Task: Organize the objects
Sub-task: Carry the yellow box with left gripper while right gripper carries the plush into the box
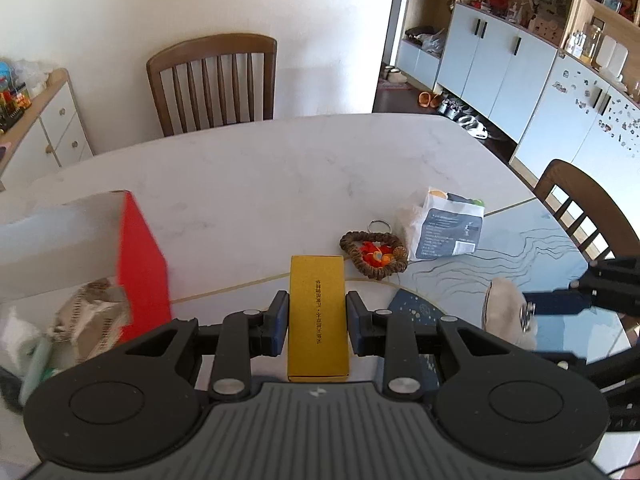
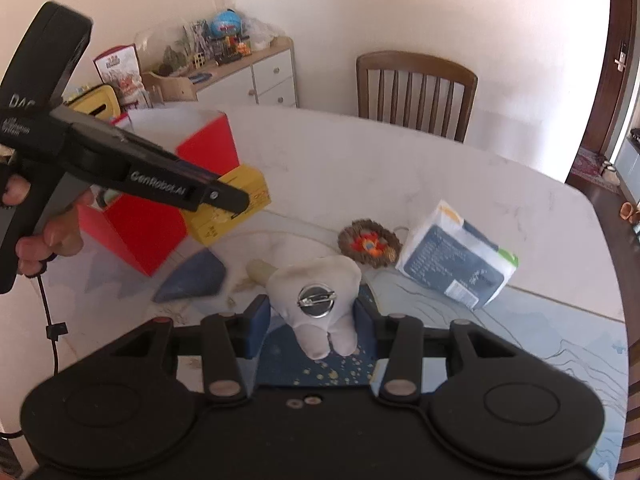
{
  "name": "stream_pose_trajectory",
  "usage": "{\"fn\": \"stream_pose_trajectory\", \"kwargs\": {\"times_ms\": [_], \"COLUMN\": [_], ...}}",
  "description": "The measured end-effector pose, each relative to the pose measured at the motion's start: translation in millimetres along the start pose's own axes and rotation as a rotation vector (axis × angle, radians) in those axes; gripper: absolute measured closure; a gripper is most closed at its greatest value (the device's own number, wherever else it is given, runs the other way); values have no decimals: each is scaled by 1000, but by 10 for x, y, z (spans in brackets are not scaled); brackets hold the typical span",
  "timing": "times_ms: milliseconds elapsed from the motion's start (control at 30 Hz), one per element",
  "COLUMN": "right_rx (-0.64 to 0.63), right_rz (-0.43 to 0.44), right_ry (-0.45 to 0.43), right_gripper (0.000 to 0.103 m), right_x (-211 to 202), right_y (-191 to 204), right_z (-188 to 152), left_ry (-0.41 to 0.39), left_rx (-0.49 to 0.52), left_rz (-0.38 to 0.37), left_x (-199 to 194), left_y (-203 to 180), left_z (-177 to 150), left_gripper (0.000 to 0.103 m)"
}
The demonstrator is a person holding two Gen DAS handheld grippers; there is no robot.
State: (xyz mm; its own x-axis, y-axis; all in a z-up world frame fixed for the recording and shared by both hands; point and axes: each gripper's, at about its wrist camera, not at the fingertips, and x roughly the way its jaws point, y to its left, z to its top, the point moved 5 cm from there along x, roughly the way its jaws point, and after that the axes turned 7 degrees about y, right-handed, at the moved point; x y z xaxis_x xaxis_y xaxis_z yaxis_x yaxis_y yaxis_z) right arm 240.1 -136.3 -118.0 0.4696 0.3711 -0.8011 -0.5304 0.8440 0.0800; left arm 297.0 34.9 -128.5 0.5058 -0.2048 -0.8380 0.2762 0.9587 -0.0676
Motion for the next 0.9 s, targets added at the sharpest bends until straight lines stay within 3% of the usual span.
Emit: {"fn": "stream_pose_trajectory", "kwargs": {"times_ms": [500,900], "right_rx": [-88,-154], "right_rz": [13,29], "right_ry": [-43,-41], "right_gripper": [59,59], "right_x": [-86,291], "right_y": [817,1500], "right_z": [503,909], "left_ry": [-24,-4], "left_rx": [-67,-156], "left_rz": [41,145], "left_x": [-682,-878], "left_y": [793,1781], "left_z": [-348,-691], "left_gripper": [74,74]}}
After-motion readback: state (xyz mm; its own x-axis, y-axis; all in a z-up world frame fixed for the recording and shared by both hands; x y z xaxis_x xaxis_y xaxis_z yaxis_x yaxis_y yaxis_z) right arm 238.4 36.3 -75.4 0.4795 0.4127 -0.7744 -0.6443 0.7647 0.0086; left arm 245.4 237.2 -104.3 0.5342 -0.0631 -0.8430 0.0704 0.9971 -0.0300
